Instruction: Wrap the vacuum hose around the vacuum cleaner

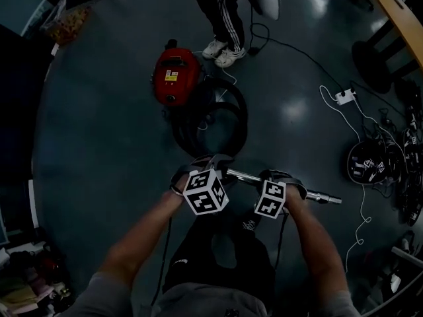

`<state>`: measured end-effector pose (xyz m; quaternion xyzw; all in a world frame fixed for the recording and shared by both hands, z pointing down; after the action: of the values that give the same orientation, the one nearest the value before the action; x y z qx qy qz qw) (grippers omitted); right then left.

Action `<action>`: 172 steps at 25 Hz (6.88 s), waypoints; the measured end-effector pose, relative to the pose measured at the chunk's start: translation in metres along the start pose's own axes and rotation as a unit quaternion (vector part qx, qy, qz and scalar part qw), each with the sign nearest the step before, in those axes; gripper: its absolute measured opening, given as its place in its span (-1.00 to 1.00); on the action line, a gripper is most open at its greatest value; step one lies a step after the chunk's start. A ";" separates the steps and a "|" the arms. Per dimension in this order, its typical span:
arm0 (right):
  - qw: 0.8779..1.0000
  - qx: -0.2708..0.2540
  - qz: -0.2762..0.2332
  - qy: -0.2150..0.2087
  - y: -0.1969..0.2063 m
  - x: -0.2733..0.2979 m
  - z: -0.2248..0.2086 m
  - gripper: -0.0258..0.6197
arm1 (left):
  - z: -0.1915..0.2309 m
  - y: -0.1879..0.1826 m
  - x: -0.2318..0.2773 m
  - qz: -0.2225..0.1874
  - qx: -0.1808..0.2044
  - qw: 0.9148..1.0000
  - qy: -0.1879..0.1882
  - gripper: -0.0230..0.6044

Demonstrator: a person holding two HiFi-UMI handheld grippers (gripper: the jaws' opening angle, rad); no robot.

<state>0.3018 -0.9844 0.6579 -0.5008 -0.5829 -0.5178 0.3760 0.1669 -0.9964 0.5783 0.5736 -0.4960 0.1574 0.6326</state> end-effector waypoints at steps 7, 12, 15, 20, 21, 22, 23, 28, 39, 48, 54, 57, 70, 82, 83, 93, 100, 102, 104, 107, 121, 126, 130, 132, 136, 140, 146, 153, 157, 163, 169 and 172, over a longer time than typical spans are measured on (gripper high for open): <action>0.995 -0.082 0.055 0.017 0.029 0.061 -0.034 -0.61 | -0.014 0.046 0.074 -0.008 -0.065 0.998 -0.004 -0.29; 0.991 -0.114 0.072 0.025 0.037 0.117 -0.055 -0.61 | -0.018 0.088 0.126 -0.009 -0.089 0.996 -0.001 -0.29; 0.988 -0.138 0.069 0.026 0.046 0.155 -0.067 -0.61 | -0.025 0.113 0.162 -0.002 -0.100 0.995 -0.004 -0.29; 0.983 -0.169 0.068 0.033 0.063 0.213 -0.091 -0.61 | -0.029 0.148 0.218 -0.012 -0.109 0.994 -0.003 -0.29; 0.982 -0.174 0.068 0.035 0.067 0.223 -0.095 -0.61 | -0.030 0.153 0.229 -0.016 -0.110 0.994 -0.002 -0.29; 0.981 -0.180 0.069 0.036 0.071 0.233 -0.099 -0.61 | -0.031 0.158 0.239 -0.018 -0.108 0.994 0.000 -0.29; 0.979 -0.186 0.070 0.039 0.075 0.242 -0.104 -0.61 | -0.032 0.163 0.250 -0.020 -0.105 0.994 0.003 -0.29; 0.972 -0.217 0.076 0.055 0.089 0.285 -0.121 -0.62 | -0.036 0.188 0.300 -0.026 -0.103 0.994 0.029 -0.29; 0.966 -0.247 0.071 0.023 0.111 0.392 -0.175 -0.62 | -0.033 0.240 0.389 -0.042 -0.115 0.992 0.014 -0.29; 0.977 -0.202 0.065 -0.008 0.113 0.443 -0.196 -0.62 | -0.029 0.271 0.438 -0.012 -0.091 0.995 0.030 -0.29; 0.980 -0.186 0.065 -0.010 0.112 0.459 -0.202 -0.62 | -0.024 0.288 0.458 -0.005 -0.096 0.994 0.042 -0.29; 0.980 -0.180 0.078 -0.008 0.114 0.464 -0.203 -0.62 | -0.026 0.286 0.464 0.016 -0.090 0.995 0.042 -0.29; 0.986 -0.124 0.090 -0.068 0.125 0.483 -0.199 -0.59 | -0.047 0.280 0.490 0.089 -0.033 0.995 0.043 -0.42; 0.999 -0.034 0.005 -0.016 0.146 0.456 -0.209 -0.17 | -0.046 0.287 0.499 0.111 -0.047 0.992 0.028 -0.43; 1.000 -0.027 -0.004 -0.008 0.149 0.452 -0.209 -0.14 | -0.045 0.286 0.499 0.114 -0.046 0.992 0.027 -0.43; 0.980 0.099 -0.167 0.042 0.174 0.388 -0.221 -0.14 | -0.043 0.285 0.499 0.148 -0.002 0.988 0.038 -0.43; 0.951 0.125 -0.279 0.035 0.168 0.362 -0.213 -0.15 | -0.038 0.280 0.487 0.166 0.040 0.984 0.059 -0.43; 0.953 0.124 -0.273 0.038 0.165 0.365 -0.209 -0.15 | -0.034 0.273 0.479 0.162 0.052 0.983 0.063 -0.43; 0.953 0.126 -0.269 0.054 0.159 0.365 -0.204 -0.30 | -0.024 0.266 0.469 0.148 0.036 0.986 0.061 -0.43; 0.941 0.142 -0.285 0.116 0.156 0.349 -0.202 -0.89 | -0.009 0.252 0.449 0.115 0.025 0.993 0.026 -0.43; 0.905 0.219 -0.341 0.131 0.111 0.182 -0.130 -0.91 | -0.004 0.163 0.273 0.053 -0.037 0.996 -0.056 -0.90; 0.892 0.242 -0.357 0.132 0.093 0.099 -0.077 -0.91 | -0.018 0.114 0.181 0.023 -0.077 0.994 -0.070 -0.90; 0.882 0.257 -0.373 0.133 0.085 0.034 -0.027 -0.91 | -0.033 0.079 0.108 0.011 -0.079 0.994 -0.081 -0.90; 0.880 0.263 -0.375 0.128 0.082 0.004 0.001 -0.91 | -0.043 0.061 0.073 0.008 -0.089 0.993 -0.083 -0.90; 0.877 0.263 -0.382 0.129 0.076 -0.060 0.051 -0.91 | -0.074 0.026 0.007 0.008 -0.113 0.990 -0.089 -0.90; 0.873 0.241 -0.397 0.150 0.074 -0.127 0.092 -0.91 | -0.116 -0.011 -0.053 -0.003 -0.138 0.986 -0.091 -0.90; 0.862 0.209 -0.425 0.178 0.059 -0.207 0.140 -0.91 | -0.155 -0.043 -0.131 -0.028 -0.147 0.984 -0.100 -0.90; 0.819 0.233 -0.488 0.193 0.032 -0.263 0.202 -0.91 | -0.164 -0.090 -0.206 -0.131 -0.194 0.963 -0.134 -0.90; 0.796 0.227 -0.519 0.212 0.002 -0.294 0.242 -0.91 | -0.167 -0.099 -0.251 -0.197 -0.208 0.947 -0.147 -0.90; 0.779 0.216 -0.520 0.274 -0.042 -0.326 0.303 -0.91 | -0.182 -0.092 -0.308 -0.263 -0.212 0.930 -0.146 -0.90; 0.752 0.207 -0.546 0.307 -0.078 -0.348 0.356 -0.91 | -0.198 -0.093 -0.363 -0.322 -0.232 0.907 -0.143 -0.90; 0.736 0.202 -0.560 0.322 -0.088 -0.360 0.376 -0.91 | -0.207 -0.098 -0.385 -0.343 -0.218 0.902 -0.144 -0.90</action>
<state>0.3240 -0.6830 0.2251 0.2004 -0.6933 -0.6349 0.2759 0.1578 -0.6995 0.2423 0.5728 -0.3759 -0.2660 0.6781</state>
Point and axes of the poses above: the fingertips, and each gripper's own axes: x forward along the fingers, z to its left, y out of its underside, the point moved 9 cm from there along -x, backward along the fingers, and after that the axes turned 11 degrees about -y, right-handed, at the moved point
